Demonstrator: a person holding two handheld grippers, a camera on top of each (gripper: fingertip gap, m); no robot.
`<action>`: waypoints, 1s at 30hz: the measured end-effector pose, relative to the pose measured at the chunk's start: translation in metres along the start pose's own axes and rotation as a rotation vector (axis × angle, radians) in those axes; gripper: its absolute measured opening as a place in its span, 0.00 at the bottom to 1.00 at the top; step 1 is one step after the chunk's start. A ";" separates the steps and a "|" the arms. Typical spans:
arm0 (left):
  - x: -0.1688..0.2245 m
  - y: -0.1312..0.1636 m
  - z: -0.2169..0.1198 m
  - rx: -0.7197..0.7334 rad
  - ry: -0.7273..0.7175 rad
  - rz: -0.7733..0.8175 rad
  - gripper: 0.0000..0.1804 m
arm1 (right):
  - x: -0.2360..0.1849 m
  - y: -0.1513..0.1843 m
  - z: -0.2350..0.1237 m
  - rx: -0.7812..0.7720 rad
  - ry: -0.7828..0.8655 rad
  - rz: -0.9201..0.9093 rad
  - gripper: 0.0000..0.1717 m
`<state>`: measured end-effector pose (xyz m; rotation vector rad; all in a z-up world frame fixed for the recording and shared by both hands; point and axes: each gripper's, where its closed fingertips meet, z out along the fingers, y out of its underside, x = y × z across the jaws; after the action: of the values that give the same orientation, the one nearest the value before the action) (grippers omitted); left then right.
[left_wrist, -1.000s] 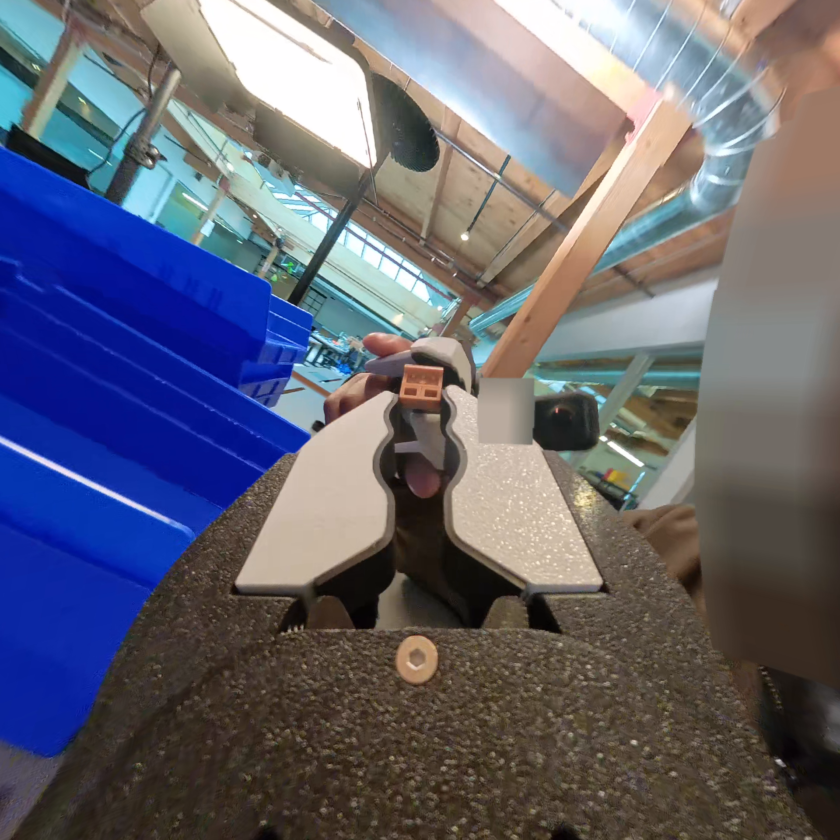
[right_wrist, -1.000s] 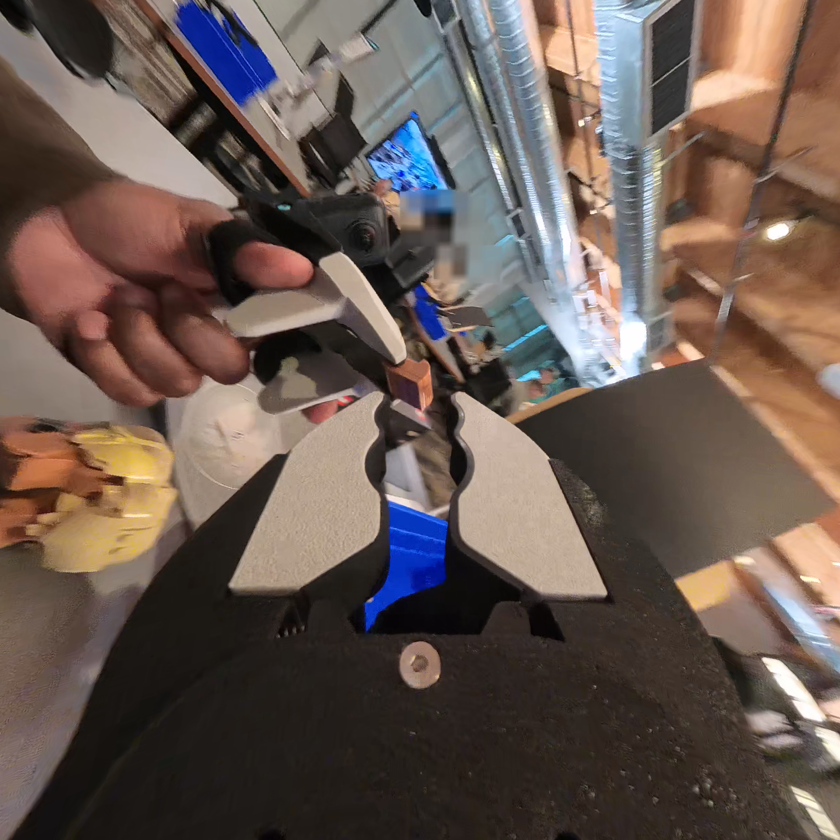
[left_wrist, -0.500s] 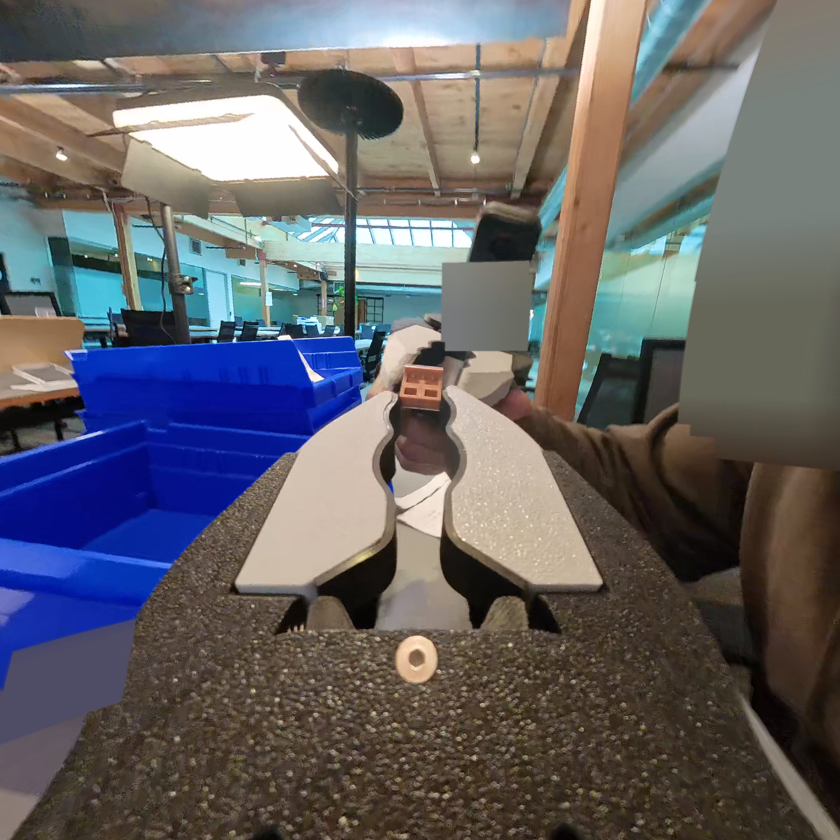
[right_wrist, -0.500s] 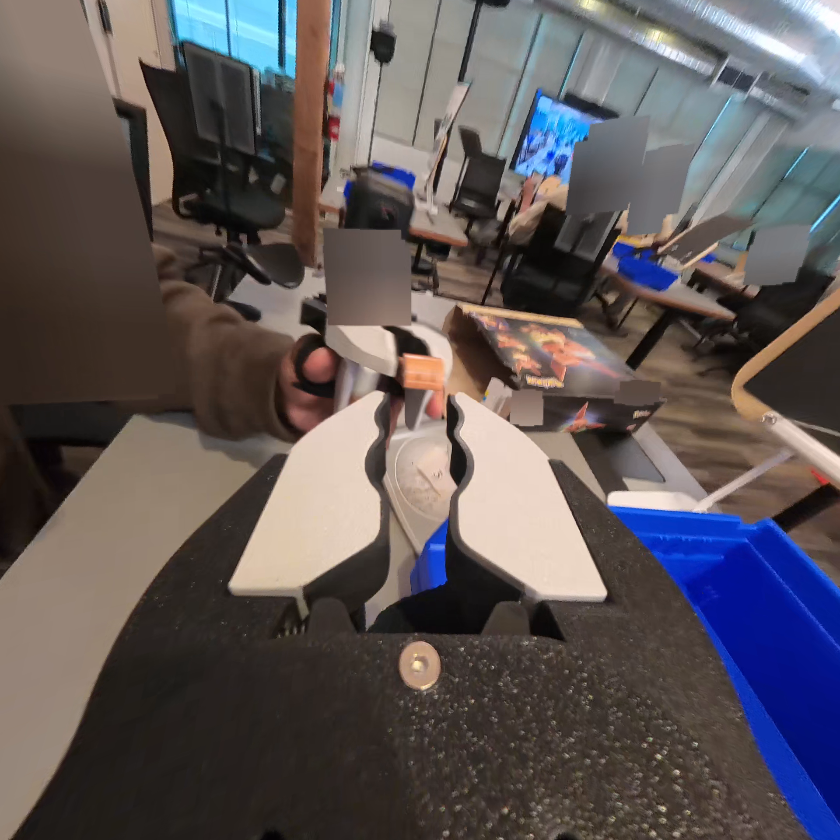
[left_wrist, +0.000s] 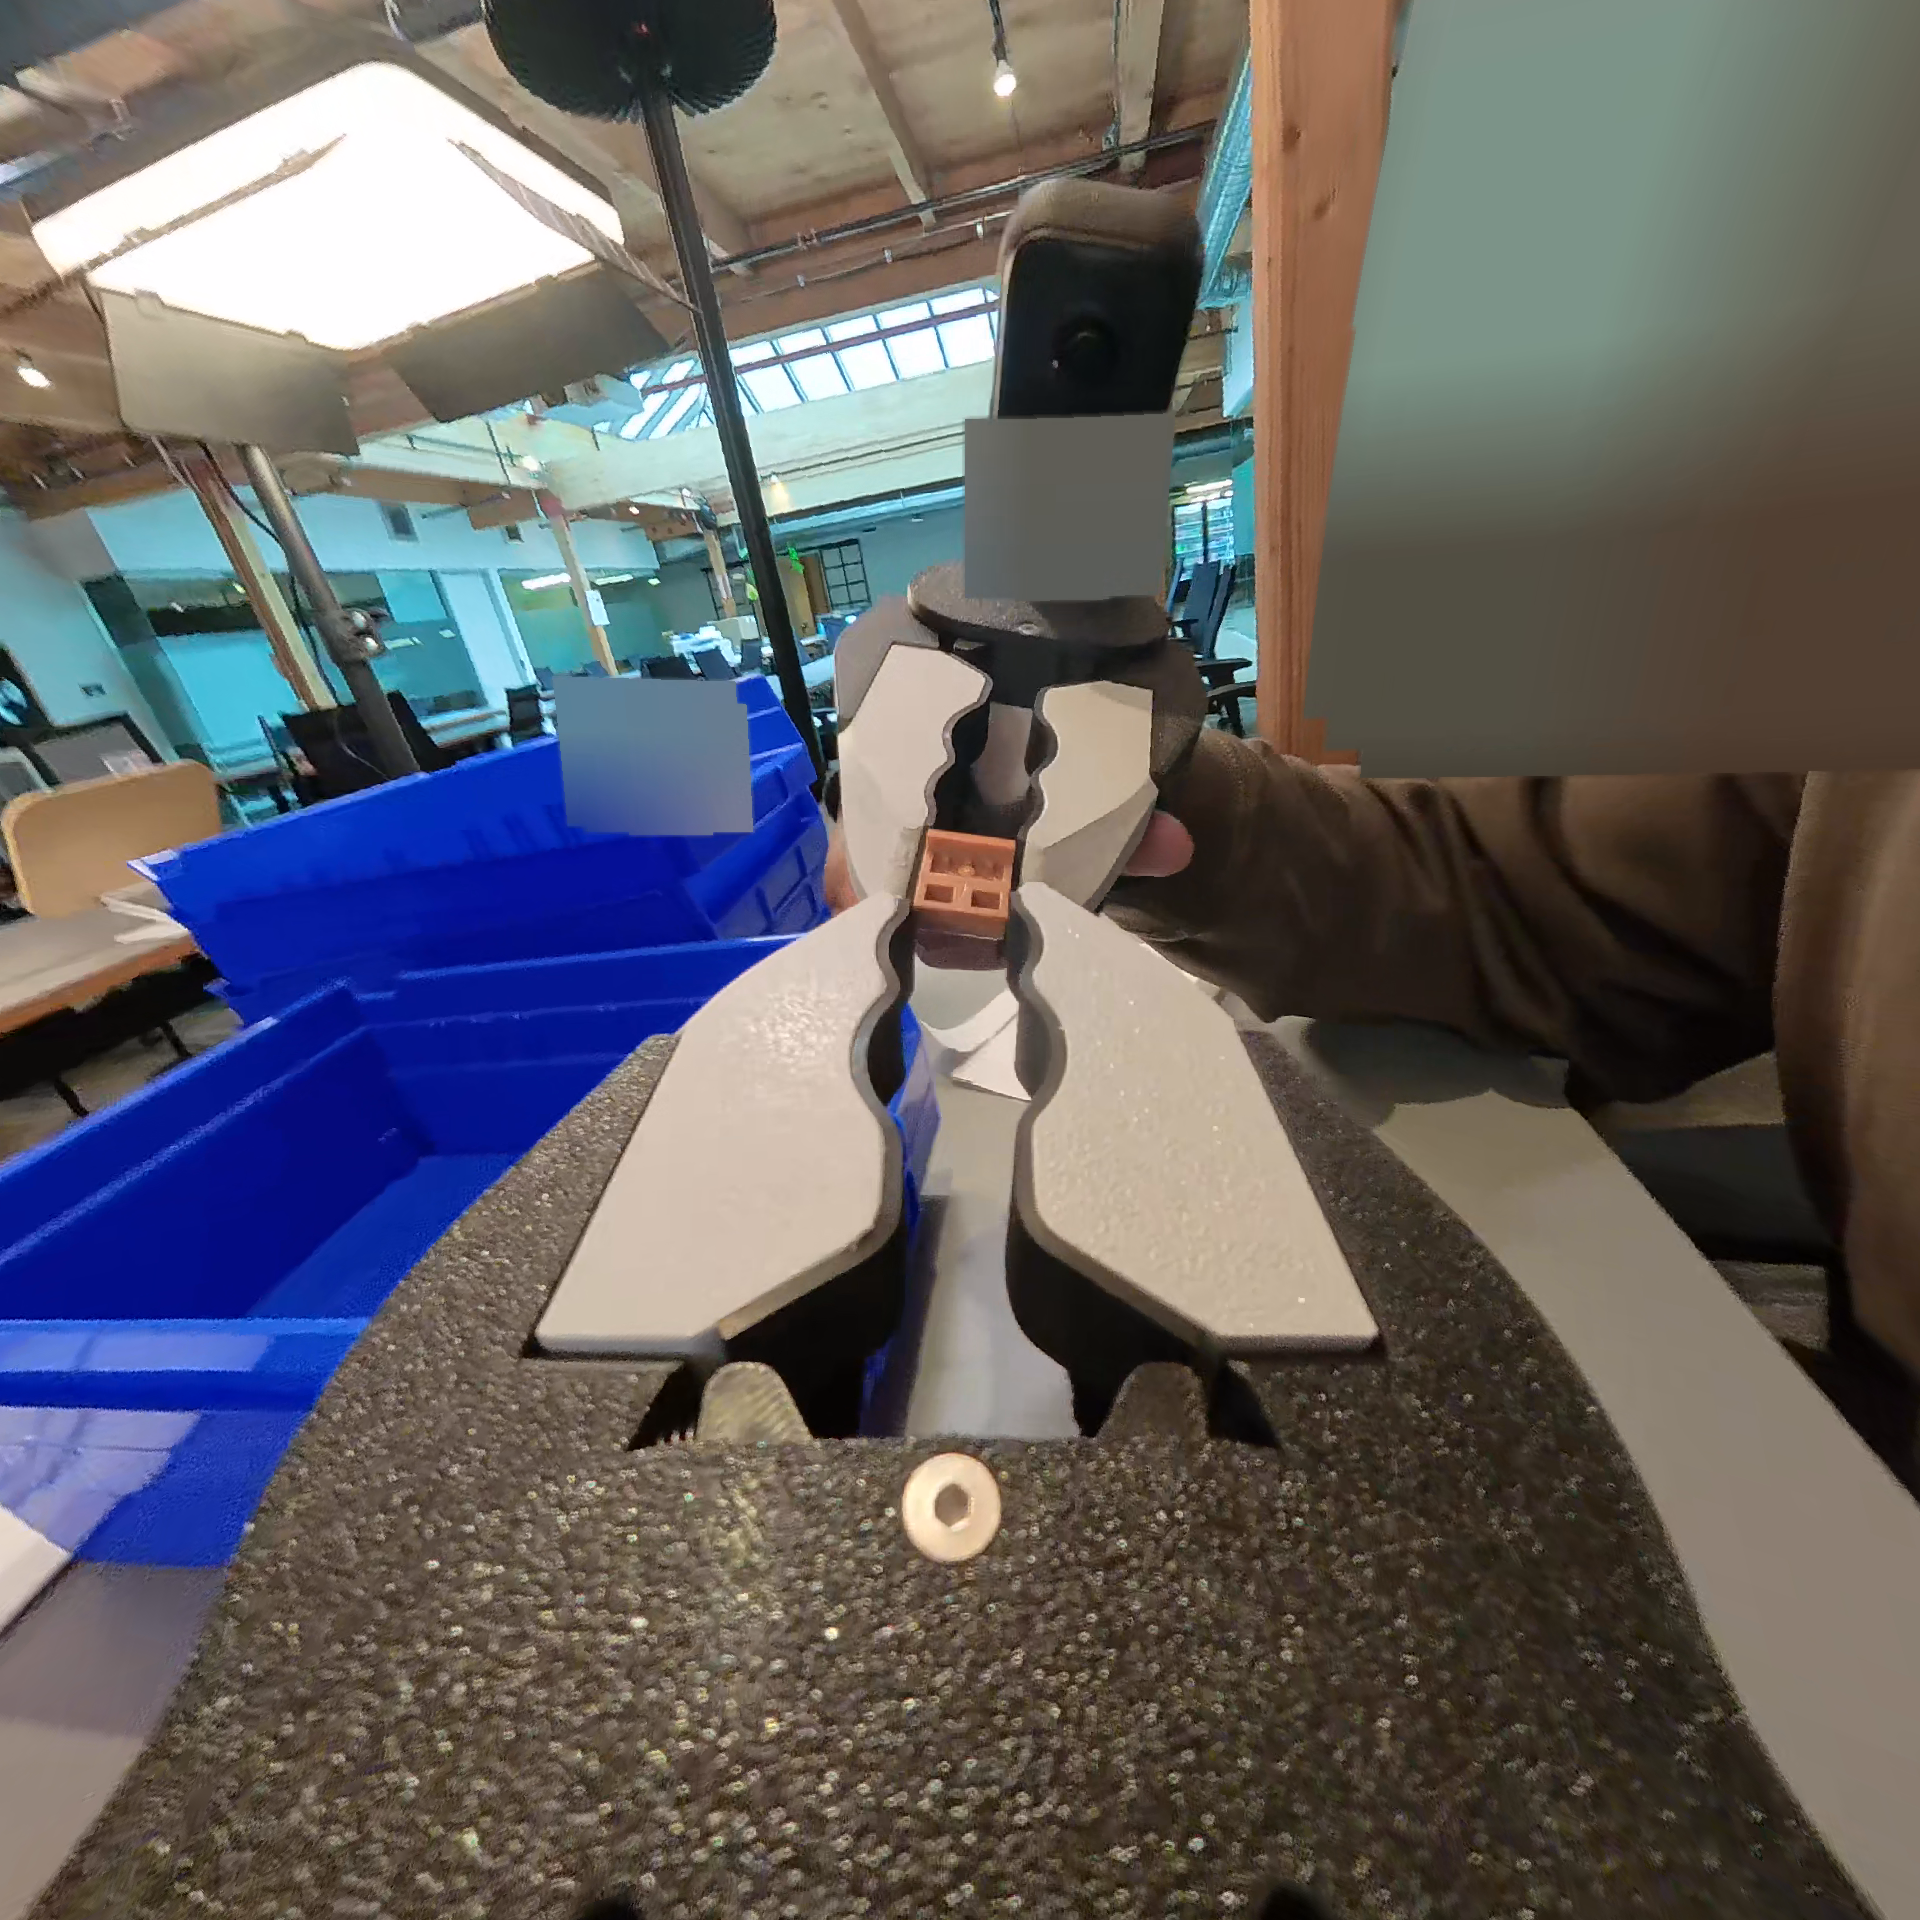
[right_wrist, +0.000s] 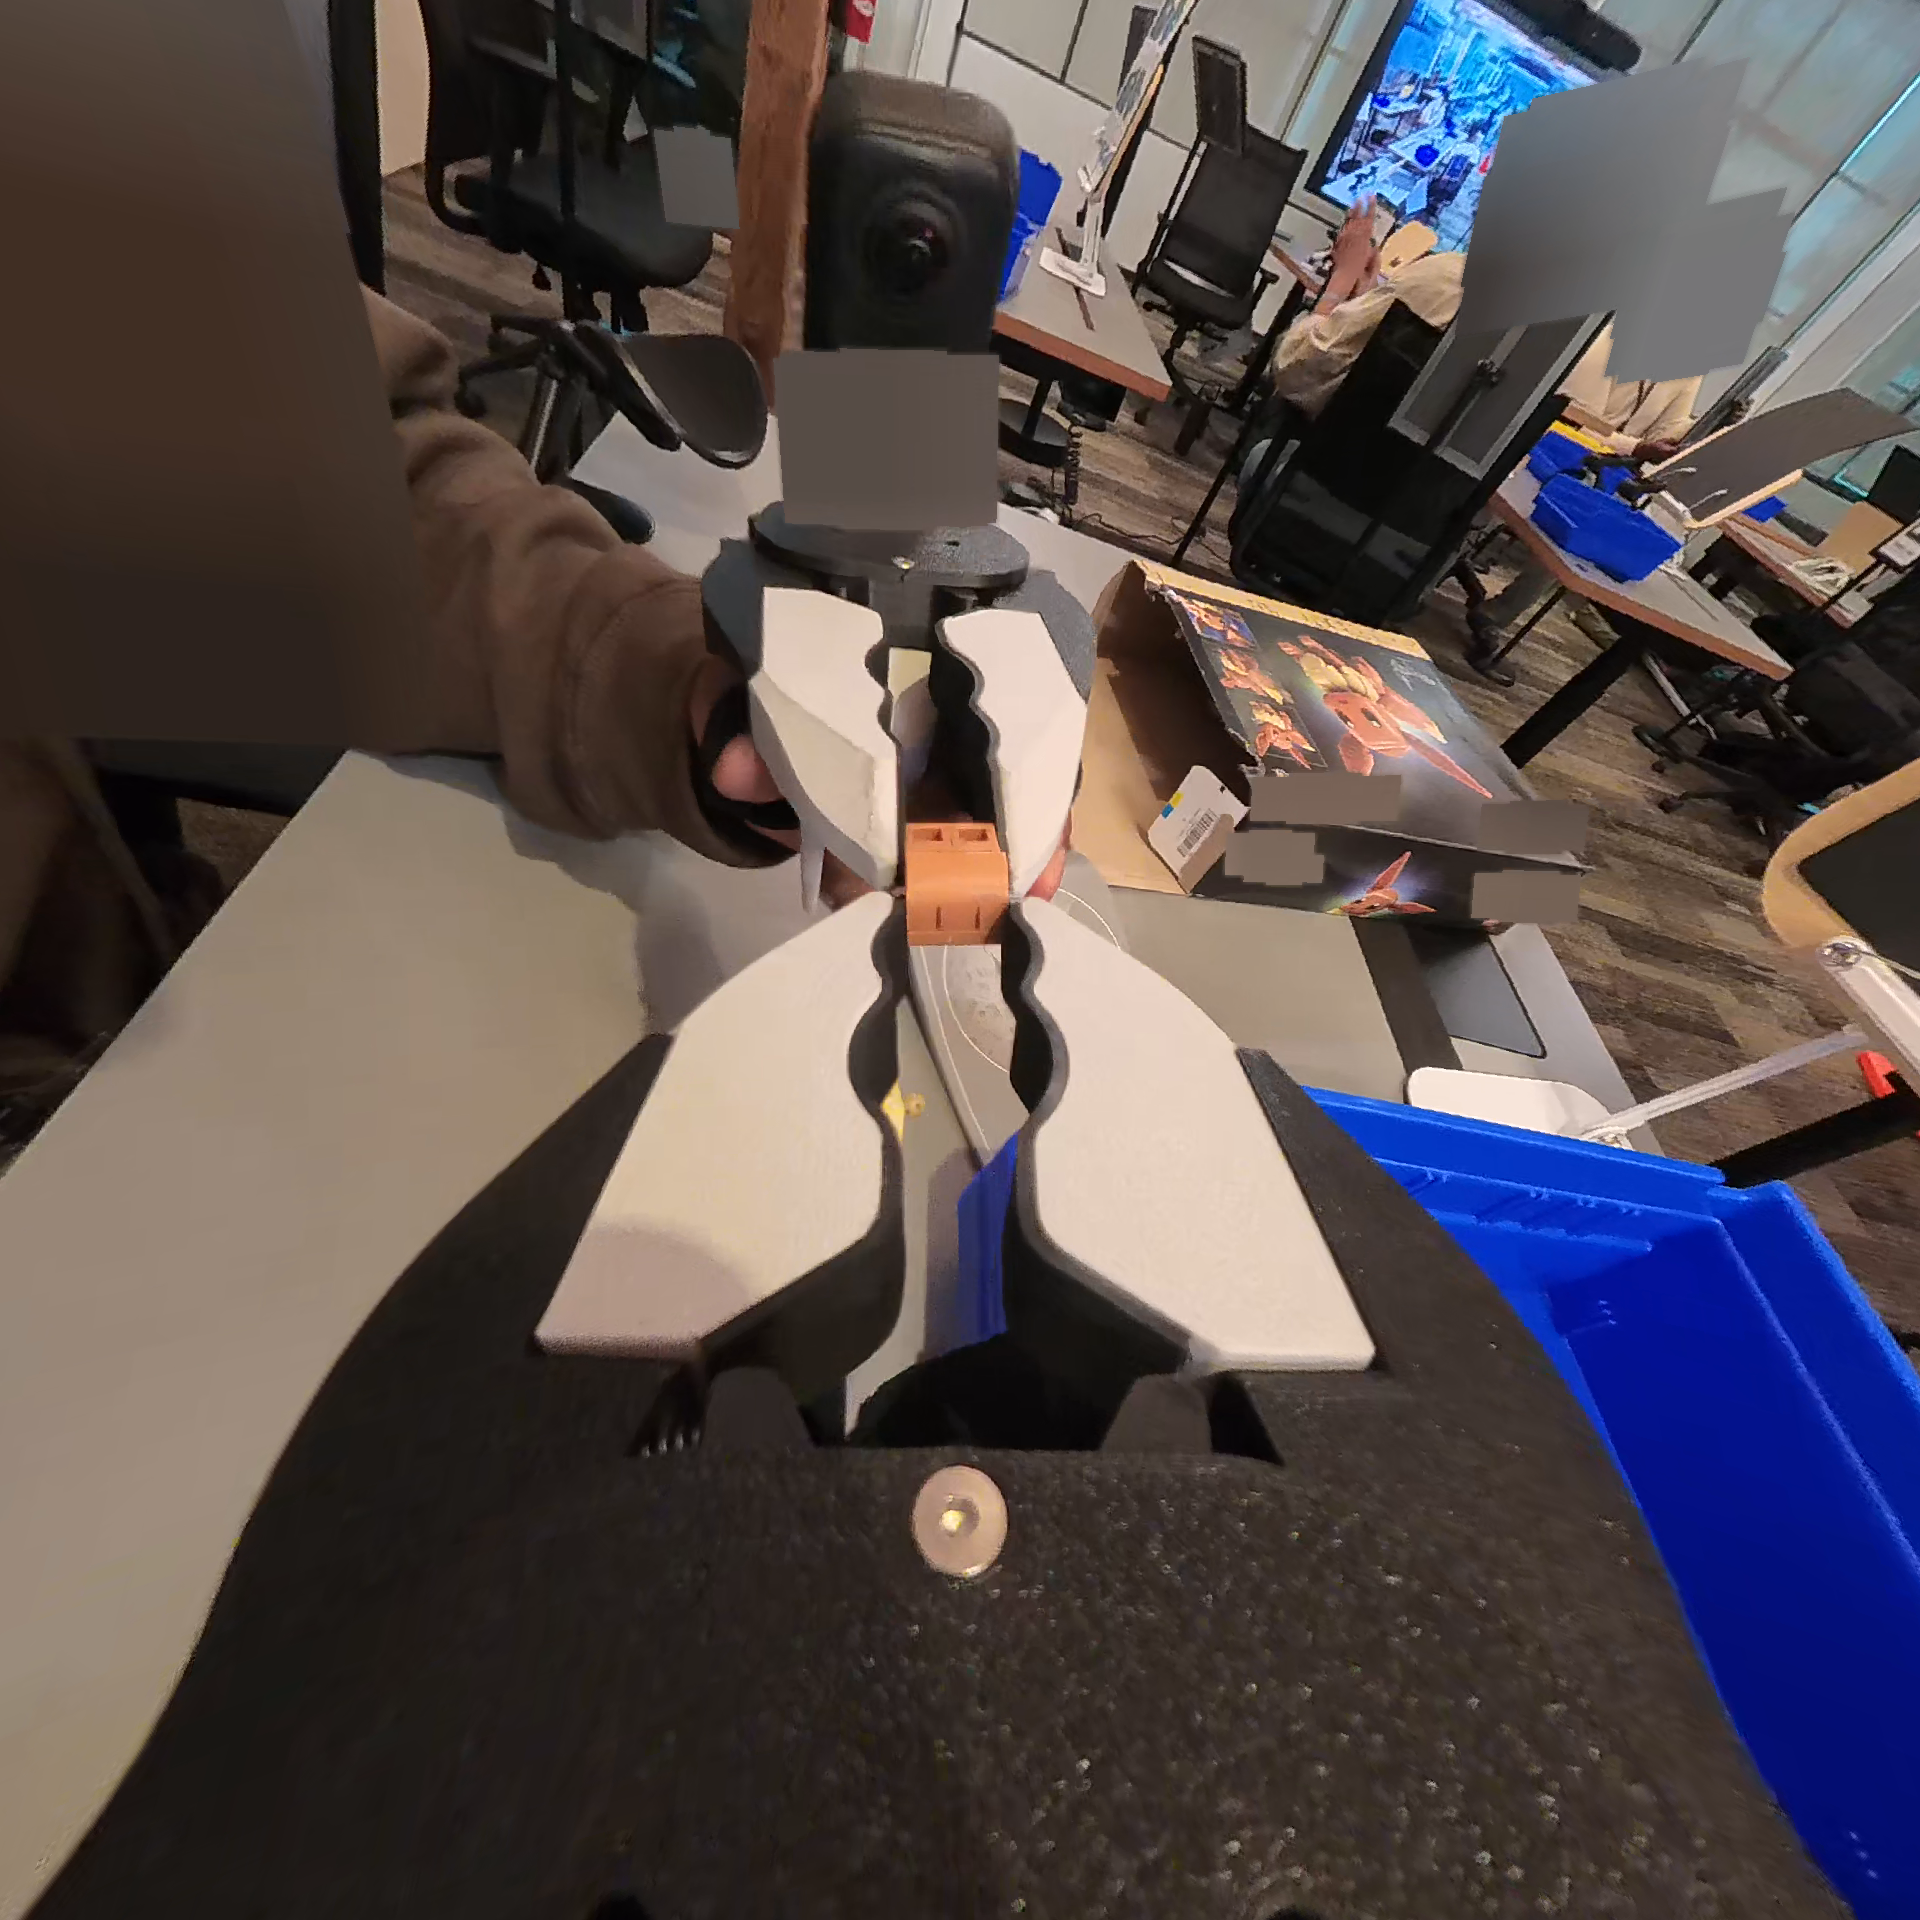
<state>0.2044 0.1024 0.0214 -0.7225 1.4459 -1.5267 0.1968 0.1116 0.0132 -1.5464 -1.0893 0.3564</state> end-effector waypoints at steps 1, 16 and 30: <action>0.000 0.001 0.000 -0.003 0.011 -0.034 0.09 | 0.000 0.001 0.000 -0.010 0.003 -0.011 0.10; 0.003 0.016 0.007 0.001 0.205 -0.628 0.05 | 0.007 0.014 -0.006 -0.123 0.088 -0.237 0.10; -0.030 0.023 0.007 -0.073 -0.129 -0.423 0.19 | 0.035 0.029 0.001 -0.290 0.388 -0.665 0.10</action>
<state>0.2280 0.1275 0.0051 -1.2074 1.3110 -1.7091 0.2272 0.1426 -0.0012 -1.3239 -1.2974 -0.5531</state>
